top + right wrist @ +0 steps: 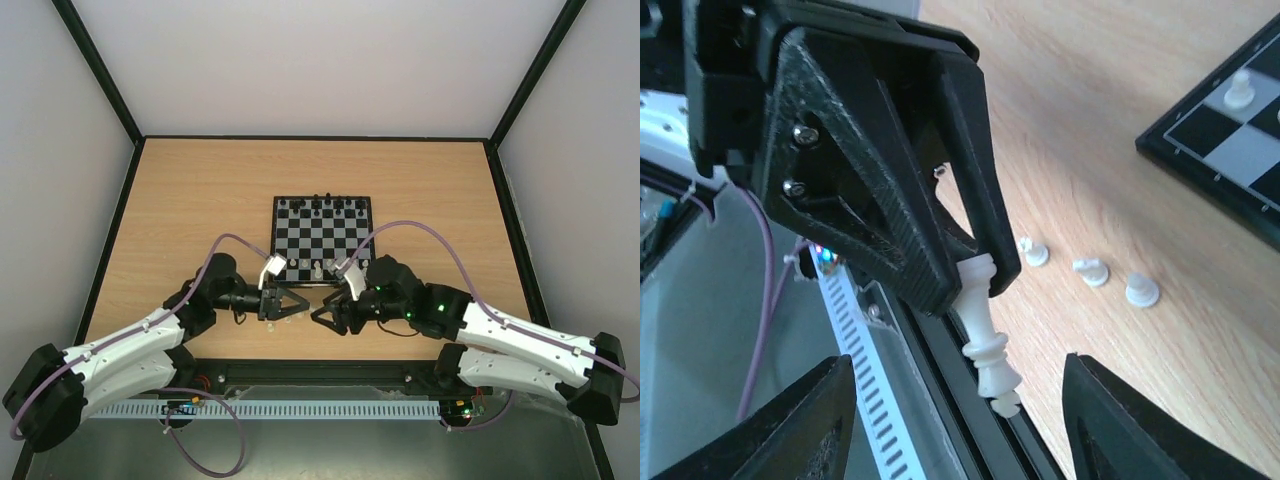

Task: Set up the chess pieces on the board
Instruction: Place the chess piece on the chessboard.

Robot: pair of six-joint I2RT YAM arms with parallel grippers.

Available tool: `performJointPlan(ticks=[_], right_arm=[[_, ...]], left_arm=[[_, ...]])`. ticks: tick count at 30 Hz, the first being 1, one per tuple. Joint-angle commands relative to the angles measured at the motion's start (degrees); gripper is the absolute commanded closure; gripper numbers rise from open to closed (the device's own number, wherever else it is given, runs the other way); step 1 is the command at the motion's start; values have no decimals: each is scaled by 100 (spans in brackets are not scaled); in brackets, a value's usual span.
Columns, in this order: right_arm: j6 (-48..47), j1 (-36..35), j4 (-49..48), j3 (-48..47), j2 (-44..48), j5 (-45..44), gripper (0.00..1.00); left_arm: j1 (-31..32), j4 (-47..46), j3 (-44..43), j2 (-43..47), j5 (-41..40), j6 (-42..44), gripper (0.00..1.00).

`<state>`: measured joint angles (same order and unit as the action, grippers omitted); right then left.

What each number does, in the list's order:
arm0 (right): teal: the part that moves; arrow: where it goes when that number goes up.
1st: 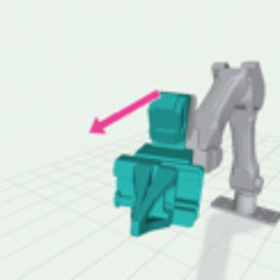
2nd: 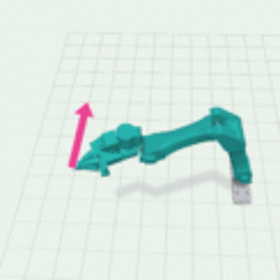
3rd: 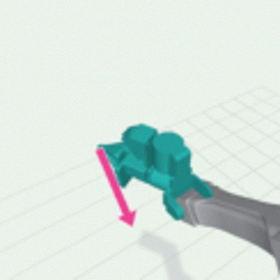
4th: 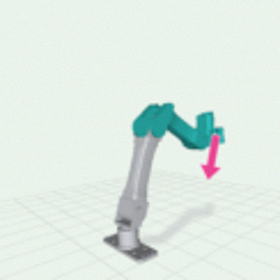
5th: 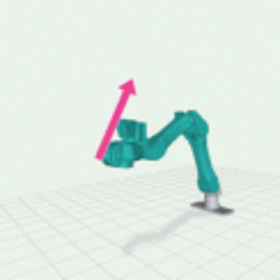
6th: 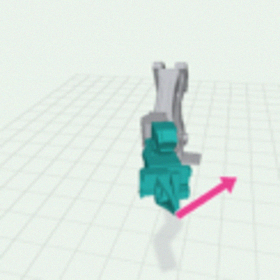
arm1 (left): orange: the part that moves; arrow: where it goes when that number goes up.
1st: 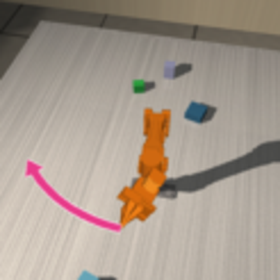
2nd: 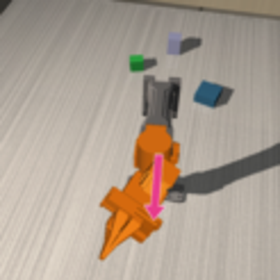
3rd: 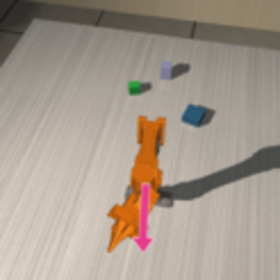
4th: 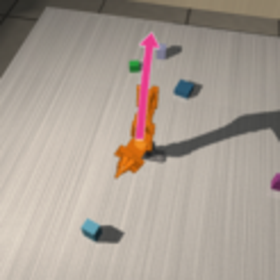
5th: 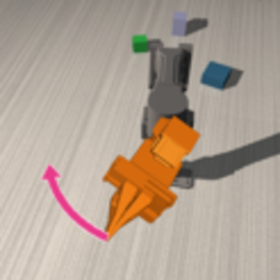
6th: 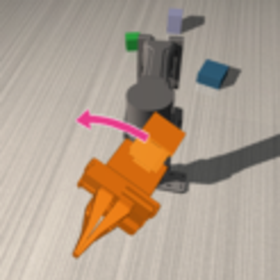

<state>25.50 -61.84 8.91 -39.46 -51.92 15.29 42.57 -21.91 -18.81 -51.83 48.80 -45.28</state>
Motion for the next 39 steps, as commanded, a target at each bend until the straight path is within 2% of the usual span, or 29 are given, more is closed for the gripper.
performJointPlan(ticks=[1,7,11,17,23,32,39], right_arm=[[248,12,-87,-177,348,-408,42],[523,16,-530,-180,867,-1337,38],[605,54,-977,-230,983,-1456,36],[709,168,-1715,-441,761,-1052,35],[1180,672,-2695,-271,757,18,36],[1684,971,-3249,-85,586,788,43],[1739,982,-3055,-126,420,853,46]], left_arm=[[-145,-240,-342,54,-52,-209,88],[-354,-386,-702,342,-210,-588,88],[-424,-542,-1000,549,-367,-940,87],[-433,-872,-1134,830,-561,-1429,86],[-433,-903,-1046,967,-669,-1573,86],[-477,-1126,-881,999,-749,-1696,86],[-504,-1278,-838,940,-747,-1773,86]])
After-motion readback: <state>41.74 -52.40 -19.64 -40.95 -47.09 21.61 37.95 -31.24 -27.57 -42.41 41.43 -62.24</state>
